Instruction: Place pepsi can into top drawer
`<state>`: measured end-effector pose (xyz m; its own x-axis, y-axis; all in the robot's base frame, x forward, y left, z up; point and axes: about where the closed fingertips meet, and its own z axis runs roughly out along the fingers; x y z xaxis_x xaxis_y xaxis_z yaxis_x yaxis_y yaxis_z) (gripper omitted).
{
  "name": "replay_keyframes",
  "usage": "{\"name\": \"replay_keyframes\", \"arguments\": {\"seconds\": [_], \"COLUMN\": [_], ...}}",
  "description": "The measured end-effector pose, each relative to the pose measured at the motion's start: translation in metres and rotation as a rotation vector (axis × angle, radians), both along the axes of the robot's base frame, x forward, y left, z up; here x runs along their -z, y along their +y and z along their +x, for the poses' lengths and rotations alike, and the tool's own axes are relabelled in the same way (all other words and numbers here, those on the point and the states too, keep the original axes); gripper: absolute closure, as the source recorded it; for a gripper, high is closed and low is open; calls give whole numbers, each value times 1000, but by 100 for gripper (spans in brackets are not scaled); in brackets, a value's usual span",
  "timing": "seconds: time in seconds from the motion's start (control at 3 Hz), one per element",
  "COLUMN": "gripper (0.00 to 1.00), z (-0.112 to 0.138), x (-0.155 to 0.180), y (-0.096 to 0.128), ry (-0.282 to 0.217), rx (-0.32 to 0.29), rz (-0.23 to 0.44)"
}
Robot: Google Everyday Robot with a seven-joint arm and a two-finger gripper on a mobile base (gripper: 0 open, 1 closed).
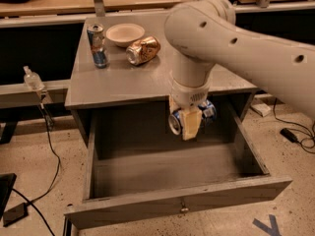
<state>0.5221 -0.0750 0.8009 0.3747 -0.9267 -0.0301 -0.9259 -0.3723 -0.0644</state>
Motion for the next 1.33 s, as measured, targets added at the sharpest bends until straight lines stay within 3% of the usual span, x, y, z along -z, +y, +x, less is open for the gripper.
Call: {"name": "replay_keyframes", "arguments": {"seconds": [0.33,0.67,1.0,1.33], "gripper": [100,100,84,60], "z": [-17,-30,-39,-45], "x": [47,78,101,117], "y": [-6,-5,-4,-4], "ry": [105,160,189,209], "rx": [106,178,221,253], "rz": [66,114,99,77]}}
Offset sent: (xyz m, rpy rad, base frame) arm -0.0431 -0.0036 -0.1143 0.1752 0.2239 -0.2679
